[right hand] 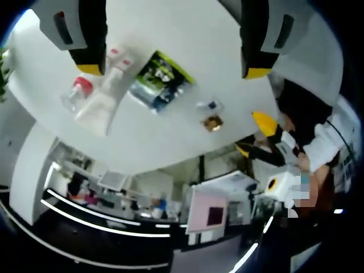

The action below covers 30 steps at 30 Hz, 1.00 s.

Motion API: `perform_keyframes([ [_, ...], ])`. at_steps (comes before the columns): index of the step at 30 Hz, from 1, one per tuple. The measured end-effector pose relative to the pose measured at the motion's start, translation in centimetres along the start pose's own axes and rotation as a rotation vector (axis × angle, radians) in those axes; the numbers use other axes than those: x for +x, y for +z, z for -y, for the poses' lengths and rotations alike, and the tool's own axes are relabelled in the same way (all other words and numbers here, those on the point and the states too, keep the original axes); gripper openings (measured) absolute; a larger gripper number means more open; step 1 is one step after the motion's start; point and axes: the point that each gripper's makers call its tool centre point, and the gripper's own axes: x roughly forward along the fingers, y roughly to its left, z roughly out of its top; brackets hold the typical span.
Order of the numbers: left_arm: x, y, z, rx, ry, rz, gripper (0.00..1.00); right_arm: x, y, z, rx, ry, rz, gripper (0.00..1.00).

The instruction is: Arrange the skincare products in the storage area until every visible bottle or jar stands upright without overlapping.

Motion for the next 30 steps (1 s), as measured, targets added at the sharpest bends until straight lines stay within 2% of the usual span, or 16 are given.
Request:
perform_keyframes([
  [12, 1.6, -0.9, -0.7, -0.027, -0.011, -0.018, 0.71, 2.0, -0.2, -1.2, -0.009, 0.061, -0.011, 0.97],
  [15, 2.1, -1.6, -0.2, -0.035, -0.023, -0.048, 0.69, 2.7, -0.5, -1.5, -0.017, 0.073, -0.019, 0.96],
  [20, 2.7, -2.2, 0.0, -0.044, -0.034, -0.061, 0.66, 3.5, -0.8, -2.0, -0.029, 0.096, -0.028, 0.94],
  [25, 3.1, -2.2, -0.1, -0.046, -0.028, -0.048, 0.64, 4.5, -1.5, -2.3, -0.031, 0.117, -0.062, 0.85],
  [30, 3.7, -2.7, -0.2, -0.051, -0.044, -0.063, 0.6, 5.3, -1.3, -2.7, -0.016, 0.145, -0.053, 0.8],
])
